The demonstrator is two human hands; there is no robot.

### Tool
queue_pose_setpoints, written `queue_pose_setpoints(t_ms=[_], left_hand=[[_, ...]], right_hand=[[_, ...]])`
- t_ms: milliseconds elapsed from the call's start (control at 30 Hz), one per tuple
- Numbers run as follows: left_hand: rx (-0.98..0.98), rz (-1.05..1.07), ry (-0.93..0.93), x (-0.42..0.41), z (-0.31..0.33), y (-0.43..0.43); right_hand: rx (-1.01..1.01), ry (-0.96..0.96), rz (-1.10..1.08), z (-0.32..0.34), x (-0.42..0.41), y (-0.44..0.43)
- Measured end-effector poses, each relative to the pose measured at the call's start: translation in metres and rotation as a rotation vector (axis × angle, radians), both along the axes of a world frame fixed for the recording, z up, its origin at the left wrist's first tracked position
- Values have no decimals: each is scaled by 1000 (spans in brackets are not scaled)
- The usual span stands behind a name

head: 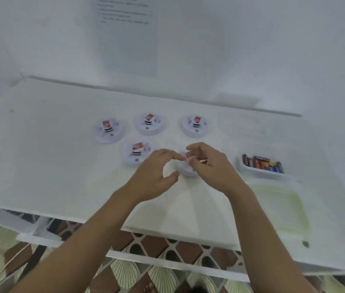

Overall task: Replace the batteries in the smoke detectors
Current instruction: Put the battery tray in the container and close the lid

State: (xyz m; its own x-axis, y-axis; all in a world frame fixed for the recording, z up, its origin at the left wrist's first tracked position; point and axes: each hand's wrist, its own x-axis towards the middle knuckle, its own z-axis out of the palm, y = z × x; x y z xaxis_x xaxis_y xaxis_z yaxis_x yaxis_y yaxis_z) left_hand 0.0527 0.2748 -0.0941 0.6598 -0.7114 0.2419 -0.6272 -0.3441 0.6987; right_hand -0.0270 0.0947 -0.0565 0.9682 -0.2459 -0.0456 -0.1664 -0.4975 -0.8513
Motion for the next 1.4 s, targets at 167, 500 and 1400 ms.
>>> queue_pose_setpoints(t_ms=[167,500,1400], left_hand=[[106,-151,19,-44,-3,-55],[278,125,99,-125,-18,-141],[-631,516,707,-182,12,-163]], right_hand=[[-76,-6,-140,-6,-61,-43],[-472,126,-456,-36,-165,-132],[90,-256,-544,-39,-225,-177]])
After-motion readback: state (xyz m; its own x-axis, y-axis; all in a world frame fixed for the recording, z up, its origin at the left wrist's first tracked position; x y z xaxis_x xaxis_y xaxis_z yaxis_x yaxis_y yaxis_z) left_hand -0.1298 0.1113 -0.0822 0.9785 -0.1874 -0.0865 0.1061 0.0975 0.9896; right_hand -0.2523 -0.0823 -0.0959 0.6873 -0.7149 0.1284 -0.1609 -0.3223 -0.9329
